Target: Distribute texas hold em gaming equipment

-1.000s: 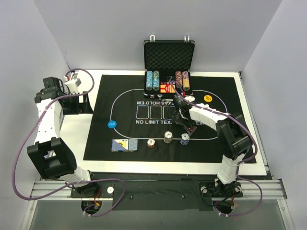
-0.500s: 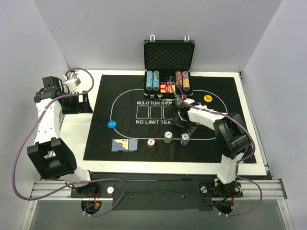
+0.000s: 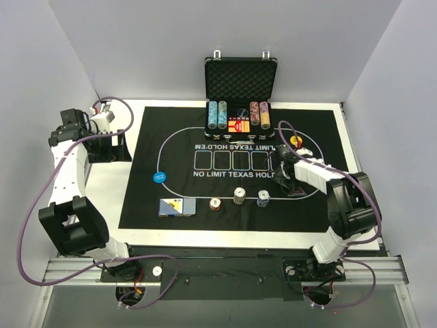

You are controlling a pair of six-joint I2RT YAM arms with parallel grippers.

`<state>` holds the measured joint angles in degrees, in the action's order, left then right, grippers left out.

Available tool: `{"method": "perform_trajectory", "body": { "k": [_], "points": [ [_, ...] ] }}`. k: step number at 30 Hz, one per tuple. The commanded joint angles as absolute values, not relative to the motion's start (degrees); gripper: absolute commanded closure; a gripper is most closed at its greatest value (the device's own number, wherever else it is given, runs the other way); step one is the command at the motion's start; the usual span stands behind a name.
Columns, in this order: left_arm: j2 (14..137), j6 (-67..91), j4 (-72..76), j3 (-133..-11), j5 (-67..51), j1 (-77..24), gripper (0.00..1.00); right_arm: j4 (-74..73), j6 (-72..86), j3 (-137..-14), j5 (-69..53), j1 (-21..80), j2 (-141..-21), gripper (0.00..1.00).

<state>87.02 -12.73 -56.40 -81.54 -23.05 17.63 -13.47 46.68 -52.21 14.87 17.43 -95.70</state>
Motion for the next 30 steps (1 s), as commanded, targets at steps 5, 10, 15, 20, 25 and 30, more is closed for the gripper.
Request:
{"method": "perform_trajectory", "body": {
  "k": [5,10,15,20,25,30],
  "points": [
    [86.4,-13.36,-55.64,-83.23,-23.99,17.84,0.03,-17.84,47.21,-47.81,19.08,15.21,-88.51,0.55],
    [86.4,-13.01,-55.46,-82.53,-24.7,17.05,0.03,-19.51,44.83,-54.04,16.27,17.48,-88.42,0.51],
    [85.34,-13.27,-55.37,-80.86,-23.65,15.03,0.03,-22.4,42.28,-62.12,15.82,23.36,-87.71,0.43],
    [84.46,-12.75,-54.41,-79.1,-23.46,12.92,0.03,-25.75,38.25,-68.55,15.12,27.68,-87.89,0.36],
    [84.11,-11.95,-53.53,-76.65,-24.43,12.75,0.03,-27.94,33.49,-74.6,14.41,36.62,-88.59,0.33],
    [83.58,-11.42,-51.77,-74.45,-24.08,13.36,0.03,-28.56,31.55,-80.32,11.52,46.22,-94.02,0.32]
  ]
}}
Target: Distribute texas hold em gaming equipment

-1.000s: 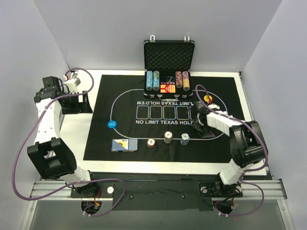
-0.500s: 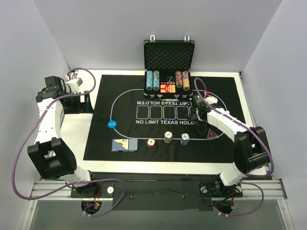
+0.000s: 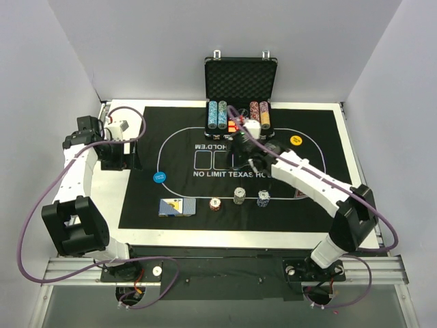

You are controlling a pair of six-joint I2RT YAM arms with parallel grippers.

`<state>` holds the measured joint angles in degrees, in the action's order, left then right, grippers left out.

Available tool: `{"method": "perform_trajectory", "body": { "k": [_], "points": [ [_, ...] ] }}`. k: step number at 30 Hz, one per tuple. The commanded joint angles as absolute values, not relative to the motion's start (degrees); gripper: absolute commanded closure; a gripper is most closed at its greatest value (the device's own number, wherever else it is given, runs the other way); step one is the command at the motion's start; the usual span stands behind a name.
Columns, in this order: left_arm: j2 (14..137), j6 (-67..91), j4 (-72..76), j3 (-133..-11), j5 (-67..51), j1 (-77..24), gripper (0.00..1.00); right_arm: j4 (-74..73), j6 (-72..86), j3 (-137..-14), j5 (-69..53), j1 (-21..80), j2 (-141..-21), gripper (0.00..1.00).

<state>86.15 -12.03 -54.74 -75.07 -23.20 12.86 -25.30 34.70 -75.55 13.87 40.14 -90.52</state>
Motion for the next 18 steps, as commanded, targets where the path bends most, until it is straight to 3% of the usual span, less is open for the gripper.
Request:
{"method": "perform_trajectory", "body": {
  "k": [1,8,18],
  "points": [
    [83.5,-11.43,-51.77,-74.36,-24.08,13.45,0.03,-29.0,31.38,-81.03,11.17,48.32,-95.0,0.32],
    [83.23,-11.42,-51.77,-74.09,-24.17,14.33,0.03,-30.06,32.25,-85.17,7.91,53.52,-105.54,0.3],
    [82.97,-11.34,-51.42,-73.92,-24.43,14.77,0.03,-29.97,33.57,-83.32,9.14,55.72,-109.25,0.26]
  ]
}}
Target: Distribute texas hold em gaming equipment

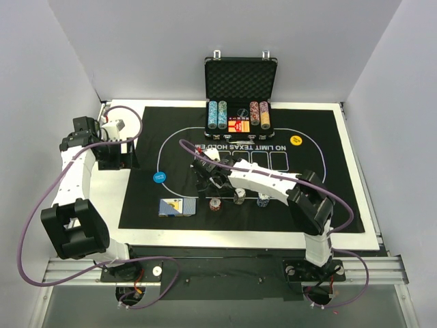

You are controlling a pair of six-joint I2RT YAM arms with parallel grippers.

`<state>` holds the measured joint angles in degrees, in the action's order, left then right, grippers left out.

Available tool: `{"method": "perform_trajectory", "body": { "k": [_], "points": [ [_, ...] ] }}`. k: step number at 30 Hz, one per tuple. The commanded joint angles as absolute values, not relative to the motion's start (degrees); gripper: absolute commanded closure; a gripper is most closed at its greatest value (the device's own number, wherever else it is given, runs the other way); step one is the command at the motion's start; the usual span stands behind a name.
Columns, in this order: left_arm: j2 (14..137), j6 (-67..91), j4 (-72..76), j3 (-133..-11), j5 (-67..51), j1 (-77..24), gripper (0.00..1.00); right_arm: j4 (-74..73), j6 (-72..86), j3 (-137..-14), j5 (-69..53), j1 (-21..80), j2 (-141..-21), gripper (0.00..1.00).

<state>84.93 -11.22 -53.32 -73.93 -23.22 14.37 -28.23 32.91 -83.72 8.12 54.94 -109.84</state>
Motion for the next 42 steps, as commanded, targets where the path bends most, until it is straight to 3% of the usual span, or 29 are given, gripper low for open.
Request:
{"method": "perform_trajectory", "body": {
  "k": [1,16,21,37,42],
  "points": [
    [82.88,-11.25,-51.42,-73.74,-24.61,14.85,0.03,-29.8,33.75,-82.8,8.79,55.72,-109.34,0.27],
    [82.71,-11.25,-51.41,-74.18,-24.17,15.47,0.03,-23.73,35.95,-78.49,5.54,55.72,-111.97,0.39],
    [82.88,-11.25,-51.42,-74.18,-23.82,15.38,0.03,-22.85,36.21,-77.7,5.19,55.81,-112.76,0.48],
    [82.88,-11.16,-51.5,-74.27,-23.73,15.56,0.03,-24.26,35.51,-77.34,7.47,55.99,-110.57,0.52],
    [82.79,-11.16,-51.5,-74.27,-23.64,15.47,0.03,-25.22,34.98,-77.61,8.0,55.9,-110.13,0.59]
  ]
}}
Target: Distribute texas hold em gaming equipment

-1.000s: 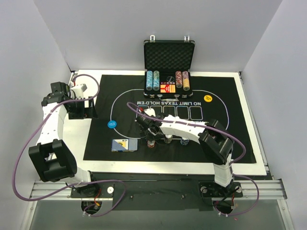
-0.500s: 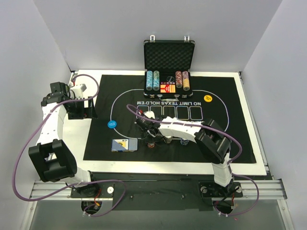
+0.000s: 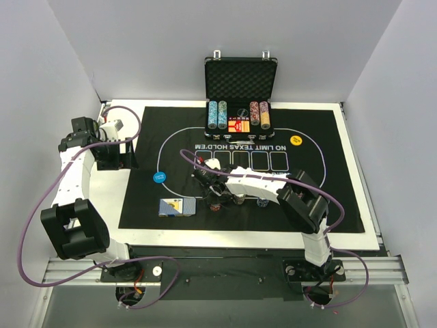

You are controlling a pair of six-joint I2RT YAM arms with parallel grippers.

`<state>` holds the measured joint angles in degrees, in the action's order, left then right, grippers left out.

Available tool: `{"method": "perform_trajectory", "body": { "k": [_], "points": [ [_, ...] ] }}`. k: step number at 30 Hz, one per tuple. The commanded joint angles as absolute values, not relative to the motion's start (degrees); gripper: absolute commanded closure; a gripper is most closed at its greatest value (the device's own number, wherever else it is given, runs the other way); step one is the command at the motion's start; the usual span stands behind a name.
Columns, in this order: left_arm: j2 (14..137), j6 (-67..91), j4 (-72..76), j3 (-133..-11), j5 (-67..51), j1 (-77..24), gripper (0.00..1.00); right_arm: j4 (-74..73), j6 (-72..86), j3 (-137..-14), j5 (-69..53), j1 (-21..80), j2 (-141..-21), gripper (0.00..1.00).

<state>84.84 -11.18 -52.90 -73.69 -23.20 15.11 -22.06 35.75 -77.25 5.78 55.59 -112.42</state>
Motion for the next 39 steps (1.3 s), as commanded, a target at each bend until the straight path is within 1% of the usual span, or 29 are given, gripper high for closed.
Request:
{"method": "perform_trajectory", "body": {
  "k": [1,9,19,34,39],
  "points": [
    [82.79,-11.16,-51.5,-74.27,-23.64,15.56,0.03,-25.31,34.89,-77.69,8.09,55.99,-109.95,0.6],
    [82.88,-11.08,-51.42,-74.09,-23.99,15.56,0.03,-26.1,34.72,-78.05,8.7,56.07,-109.25,0.62],
    [82.79,-11.34,-51.24,-73.65,-24.0,15.56,0.03,-28.04,33.84,-79.72,8.97,56.34,-106.61,0.62],
    [82.27,-11.78,-51.33,-73.56,-23.64,15.56,0.03,-25.67,34.01,-78.93,7.21,56.87,-111.0,0.62],
    [82.0,-11.95,-51.5,-73.83,-23.55,15.56,0.03,-25.31,34.01,-78.84,6.86,56.86,-112.24,0.6]
  ]
}}
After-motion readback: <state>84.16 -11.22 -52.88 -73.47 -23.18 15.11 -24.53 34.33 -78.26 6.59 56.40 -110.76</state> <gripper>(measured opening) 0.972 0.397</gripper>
